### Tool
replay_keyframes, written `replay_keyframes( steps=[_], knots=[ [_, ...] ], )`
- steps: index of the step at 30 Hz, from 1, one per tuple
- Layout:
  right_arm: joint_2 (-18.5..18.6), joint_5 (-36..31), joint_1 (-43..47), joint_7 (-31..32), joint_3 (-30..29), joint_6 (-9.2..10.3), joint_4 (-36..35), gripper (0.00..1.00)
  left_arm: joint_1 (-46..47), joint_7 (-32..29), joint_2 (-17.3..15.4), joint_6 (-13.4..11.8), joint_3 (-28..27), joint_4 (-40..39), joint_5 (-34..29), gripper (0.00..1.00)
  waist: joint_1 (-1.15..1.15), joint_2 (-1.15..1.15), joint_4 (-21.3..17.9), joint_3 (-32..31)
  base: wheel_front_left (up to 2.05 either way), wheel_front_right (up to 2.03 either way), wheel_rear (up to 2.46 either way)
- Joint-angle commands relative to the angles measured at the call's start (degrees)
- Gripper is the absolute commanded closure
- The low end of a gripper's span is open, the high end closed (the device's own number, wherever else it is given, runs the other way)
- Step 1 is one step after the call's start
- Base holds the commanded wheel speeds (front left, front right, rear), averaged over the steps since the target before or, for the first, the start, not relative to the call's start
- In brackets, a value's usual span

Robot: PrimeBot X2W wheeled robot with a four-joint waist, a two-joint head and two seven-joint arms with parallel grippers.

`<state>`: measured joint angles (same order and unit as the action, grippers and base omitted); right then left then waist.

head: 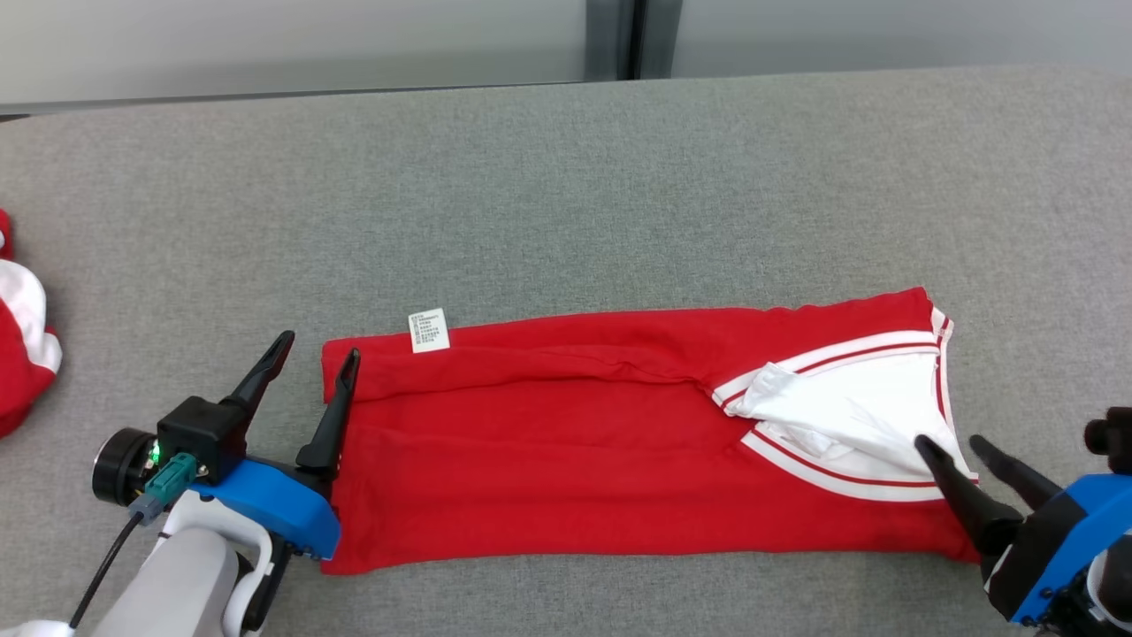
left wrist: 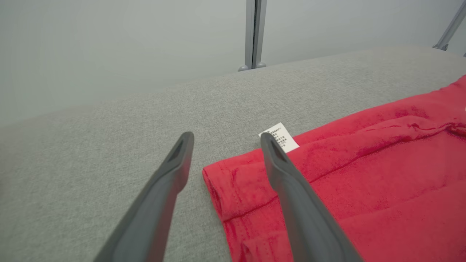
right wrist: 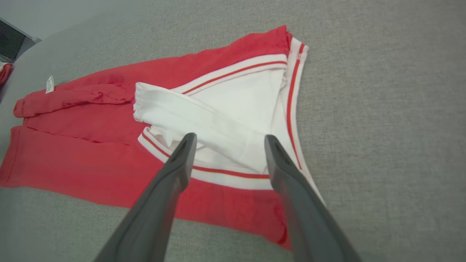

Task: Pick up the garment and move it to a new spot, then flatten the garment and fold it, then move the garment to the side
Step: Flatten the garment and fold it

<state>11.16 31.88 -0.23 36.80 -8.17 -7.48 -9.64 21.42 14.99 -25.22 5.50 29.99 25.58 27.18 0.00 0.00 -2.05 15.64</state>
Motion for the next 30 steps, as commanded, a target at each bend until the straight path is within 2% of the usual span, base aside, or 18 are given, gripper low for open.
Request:
replay_keyframes(
  steps=[1, 7, 12, 18, 21, 27, 30],
  knots=[
    [-0.3, -1.1, 1.4, -0.9, -0.9, -0.03, -1.3, 0.00, -1.4, 0.3, 1.5, -0.6, -2.2, -0.8, 1.1, 0.00, 0.00, 0.00, 0.4, -0.7, 0.00, 0.00, 0.00],
    [-2.5, -4.8, 1.4, -6.0, -4.9, -0.03, -1.4, 0.00, -5.6, 0.3, 5.2, -2.0, -8.7, -4.7, 2.2, 0.00, 0.00, 0.00, 1.4, -3.1, 0.00, 0.00, 0.00],
    [-4.1, -7.2, 0.1, -6.1, -6.8, -0.03, 1.6, 0.00, -7.7, 0.3, 7.2, -2.6, -12.2, -6.5, 1.8, 0.00, 0.00, 0.00, 2.2, -4.5, 0.00, 0.00, 0.00],
    [-4.2, -11.7, -4.5, -4.2, -8.2, -0.03, 8.3, 0.00, -8.7, 0.3, 8.4, -2.3, -14.6, -6.3, 0.8, 0.00, 0.00, 0.00, 2.9, -5.5, 0.00, 0.00, 0.00],
    [-3.5, -14.9, -8.3, -3.5, -8.3, -0.02, 14.2, 0.00, -8.6, 0.3, 8.2, -2.1, -15.5, -5.8, 0.1, 0.00, 0.00, 0.00, 3.3, -5.5, 0.00, 0.00, 0.00],
    [-3.1, -14.8, -13.2, -1.5, -7.9, -0.03, 24.0, 0.00, -7.3, 0.3, 8.5, -1.5, -15.8, -5.0, -0.6, 0.00, 0.00, 0.00, 4.1, -4.8, 0.00, 0.00, 0.00],
    [-3.0, -14.4, -14.8, -2.0, -7.8, -0.03, 26.5, 0.00, -7.0, 0.3, 8.7, -1.2, -15.7, -4.8, -0.7, 0.00, 0.00, 0.00, 4.4, -4.6, 0.00, 0.00, 0.00]
  ],
)
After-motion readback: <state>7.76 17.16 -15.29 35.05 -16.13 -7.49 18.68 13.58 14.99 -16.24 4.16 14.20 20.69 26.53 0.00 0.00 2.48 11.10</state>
